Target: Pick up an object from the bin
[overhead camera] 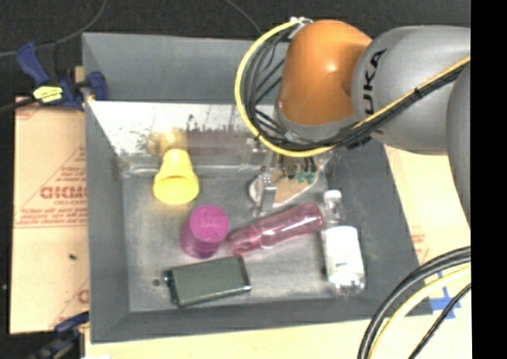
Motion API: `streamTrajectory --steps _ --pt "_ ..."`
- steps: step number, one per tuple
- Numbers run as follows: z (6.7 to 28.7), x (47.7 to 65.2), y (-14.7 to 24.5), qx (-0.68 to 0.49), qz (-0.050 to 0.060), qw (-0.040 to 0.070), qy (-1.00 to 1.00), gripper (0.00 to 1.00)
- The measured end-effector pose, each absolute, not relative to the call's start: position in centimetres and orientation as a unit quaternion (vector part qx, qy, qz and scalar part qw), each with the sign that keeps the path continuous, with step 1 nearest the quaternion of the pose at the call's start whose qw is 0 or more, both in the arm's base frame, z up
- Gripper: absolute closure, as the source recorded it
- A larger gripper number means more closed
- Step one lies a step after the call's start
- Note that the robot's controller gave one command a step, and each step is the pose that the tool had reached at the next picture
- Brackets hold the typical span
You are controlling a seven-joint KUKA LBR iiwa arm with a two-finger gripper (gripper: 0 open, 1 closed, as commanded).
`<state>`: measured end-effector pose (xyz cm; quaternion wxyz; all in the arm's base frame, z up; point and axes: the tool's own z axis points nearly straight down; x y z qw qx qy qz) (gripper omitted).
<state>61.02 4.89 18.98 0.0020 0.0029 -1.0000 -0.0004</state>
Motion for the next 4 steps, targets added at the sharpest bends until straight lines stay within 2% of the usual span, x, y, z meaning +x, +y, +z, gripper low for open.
streamTrajectory --steps 1,2,3,4 --pt "19.5 61.2 4.9 0.002 -0.001 -0.002 -1.0 0.0" --pt "13.3 56.3 0.5 0.006 0.0 0.001 -1.0 0.0" --pt "12.5 57.7 -0.2 0.002 0.0 -0.003 -1.0 0.0" --pt "8.1 58.4 1.1 0.132 0.0 -0.002 -0.991 0.0"
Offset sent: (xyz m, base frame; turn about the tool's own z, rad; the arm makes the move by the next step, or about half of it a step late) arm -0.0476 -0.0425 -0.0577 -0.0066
